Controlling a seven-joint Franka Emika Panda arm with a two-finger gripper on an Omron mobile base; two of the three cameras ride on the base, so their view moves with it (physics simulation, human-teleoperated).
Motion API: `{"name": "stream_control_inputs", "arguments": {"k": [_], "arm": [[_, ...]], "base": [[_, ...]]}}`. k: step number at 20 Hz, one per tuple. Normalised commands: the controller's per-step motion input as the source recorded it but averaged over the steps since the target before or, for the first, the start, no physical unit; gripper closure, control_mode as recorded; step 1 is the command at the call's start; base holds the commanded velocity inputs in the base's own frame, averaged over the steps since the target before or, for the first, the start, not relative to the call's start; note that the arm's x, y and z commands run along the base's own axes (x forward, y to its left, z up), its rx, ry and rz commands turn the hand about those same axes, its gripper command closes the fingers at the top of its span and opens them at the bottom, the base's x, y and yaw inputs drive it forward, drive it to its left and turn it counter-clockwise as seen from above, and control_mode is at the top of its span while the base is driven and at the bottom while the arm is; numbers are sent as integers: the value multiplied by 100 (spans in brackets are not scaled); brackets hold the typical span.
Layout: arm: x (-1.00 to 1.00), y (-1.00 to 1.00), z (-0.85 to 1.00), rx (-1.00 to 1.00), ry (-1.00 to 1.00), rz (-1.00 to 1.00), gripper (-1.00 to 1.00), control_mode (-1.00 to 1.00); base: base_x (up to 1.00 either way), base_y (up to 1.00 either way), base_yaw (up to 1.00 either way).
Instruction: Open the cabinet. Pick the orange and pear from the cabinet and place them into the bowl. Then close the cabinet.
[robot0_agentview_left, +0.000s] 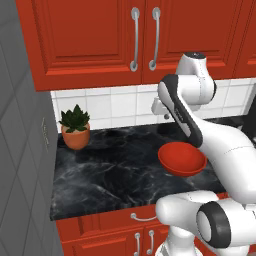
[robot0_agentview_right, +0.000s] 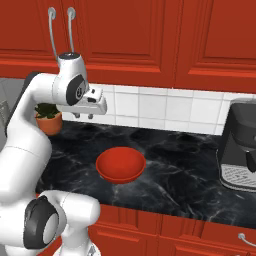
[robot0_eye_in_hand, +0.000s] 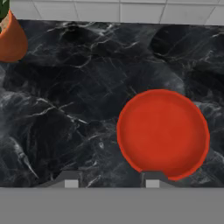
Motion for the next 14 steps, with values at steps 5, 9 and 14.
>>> {"name": "stream_control_inputs", "arguments": {"k": [5,9,14], "arm": [[-18,0,0,0,-10,0,-100,-100],[-31,0,3,1,-21,0,-100,-100],[-33,0,11,2,-28,0,-100,-100]], "base": [[0,0,0],[0,0,0],[0,0,0]]}}
